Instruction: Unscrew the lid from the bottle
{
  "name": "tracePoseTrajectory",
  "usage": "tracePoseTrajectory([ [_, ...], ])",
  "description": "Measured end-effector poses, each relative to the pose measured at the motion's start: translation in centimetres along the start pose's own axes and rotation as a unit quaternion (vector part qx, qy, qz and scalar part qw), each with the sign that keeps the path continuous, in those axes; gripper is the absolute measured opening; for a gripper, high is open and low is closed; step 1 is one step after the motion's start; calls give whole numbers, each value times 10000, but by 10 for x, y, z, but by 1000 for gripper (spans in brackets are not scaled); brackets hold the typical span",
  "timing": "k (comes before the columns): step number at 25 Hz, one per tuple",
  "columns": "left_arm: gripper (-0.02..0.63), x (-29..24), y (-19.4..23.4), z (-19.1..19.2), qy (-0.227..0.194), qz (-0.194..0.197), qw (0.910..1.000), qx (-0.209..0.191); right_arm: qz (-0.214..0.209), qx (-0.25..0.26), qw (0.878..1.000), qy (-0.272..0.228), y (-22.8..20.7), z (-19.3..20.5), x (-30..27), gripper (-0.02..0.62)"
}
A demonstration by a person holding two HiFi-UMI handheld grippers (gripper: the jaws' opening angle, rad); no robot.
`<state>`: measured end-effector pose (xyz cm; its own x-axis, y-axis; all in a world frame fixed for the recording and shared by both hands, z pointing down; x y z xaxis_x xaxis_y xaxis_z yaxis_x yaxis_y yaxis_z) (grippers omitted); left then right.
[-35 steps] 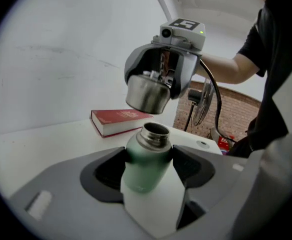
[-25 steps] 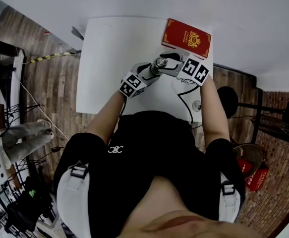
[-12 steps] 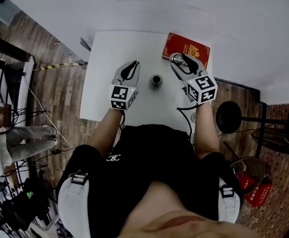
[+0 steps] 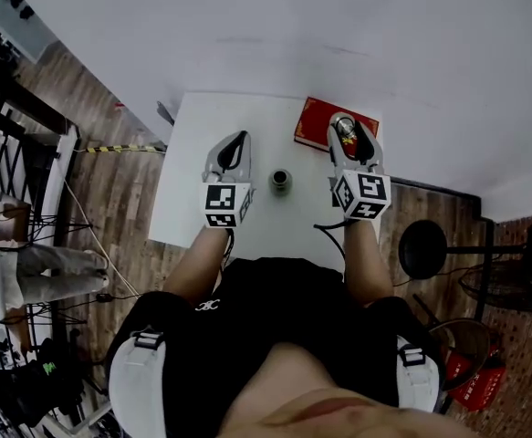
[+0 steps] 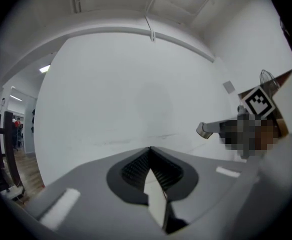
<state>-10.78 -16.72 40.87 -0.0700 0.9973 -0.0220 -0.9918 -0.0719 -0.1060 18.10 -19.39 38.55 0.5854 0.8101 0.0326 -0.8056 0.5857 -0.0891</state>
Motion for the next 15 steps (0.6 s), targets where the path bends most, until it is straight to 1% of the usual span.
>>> tracePoseTrajectory([
  [5, 54, -2, -1, -5, 101, -19, 9999, 116, -6, -46, 9999, 89, -1, 4, -4, 232],
  [10, 54, 2, -2, -12, 28, 38, 10000, 5, -75, -2, 9999, 132, 2, 4, -3, 232],
  [15, 54, -1, -7, -11, 102, 58, 9999, 13, -124, 104, 9998, 136, 3, 6, -1, 232],
])
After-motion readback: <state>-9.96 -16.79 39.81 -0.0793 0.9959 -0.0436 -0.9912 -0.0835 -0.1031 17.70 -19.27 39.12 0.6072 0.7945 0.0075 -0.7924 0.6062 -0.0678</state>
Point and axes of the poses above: the fingertips, and each gripper's own axes: x backward along the fingers, y to its left, z out of its underside, the point moved 10 cm from there along x, backward along the fingers, and after that the axes turned 15 degrees about -z, right-handed, at the moved point
